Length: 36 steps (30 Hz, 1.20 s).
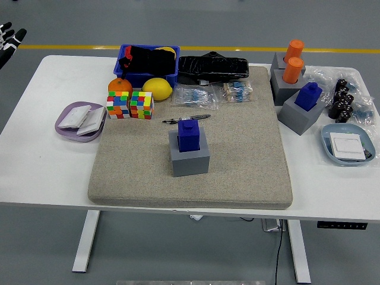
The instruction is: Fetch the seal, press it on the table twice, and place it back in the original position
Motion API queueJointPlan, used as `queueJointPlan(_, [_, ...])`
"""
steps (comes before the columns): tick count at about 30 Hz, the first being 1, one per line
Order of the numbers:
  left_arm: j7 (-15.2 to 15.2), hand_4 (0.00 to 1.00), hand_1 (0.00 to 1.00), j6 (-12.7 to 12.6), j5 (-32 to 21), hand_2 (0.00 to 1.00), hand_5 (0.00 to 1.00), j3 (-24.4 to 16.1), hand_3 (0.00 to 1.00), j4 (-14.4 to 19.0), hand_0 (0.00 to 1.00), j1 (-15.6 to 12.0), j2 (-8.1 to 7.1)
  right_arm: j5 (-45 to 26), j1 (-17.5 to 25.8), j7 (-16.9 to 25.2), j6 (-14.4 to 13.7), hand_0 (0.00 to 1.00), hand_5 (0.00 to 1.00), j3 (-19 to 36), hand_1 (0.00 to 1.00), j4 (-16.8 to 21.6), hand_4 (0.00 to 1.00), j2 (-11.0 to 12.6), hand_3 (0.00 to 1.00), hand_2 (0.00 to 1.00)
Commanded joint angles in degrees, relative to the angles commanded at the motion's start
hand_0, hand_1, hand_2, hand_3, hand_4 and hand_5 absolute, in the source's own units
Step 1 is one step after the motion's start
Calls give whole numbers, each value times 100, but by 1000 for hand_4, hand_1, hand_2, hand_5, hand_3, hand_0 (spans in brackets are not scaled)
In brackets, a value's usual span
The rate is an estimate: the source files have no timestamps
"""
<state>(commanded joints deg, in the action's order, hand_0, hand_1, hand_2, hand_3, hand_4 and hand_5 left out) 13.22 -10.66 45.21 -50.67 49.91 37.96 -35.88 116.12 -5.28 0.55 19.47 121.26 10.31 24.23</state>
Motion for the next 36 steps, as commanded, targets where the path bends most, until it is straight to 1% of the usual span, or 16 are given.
queueJointPlan(13, [-9,965,998,-2,1,998,827,36,998,51,998,97,21,-72,-17,20,8,913,865,3,808,0,998,30,785,793])
queueJointPlan(21, [-24,963,998,11,-2,998,831,54,998,48,998,114,33,-49,-37,-2,22,909,852,13,805,0,998,-7,784,791])
queueJointPlan(36, [-34,961,998,13,6,998,834,46,998,94,998,137,56,-63,-52,-5,15,907,843,0,803,0,998,6,783,789])
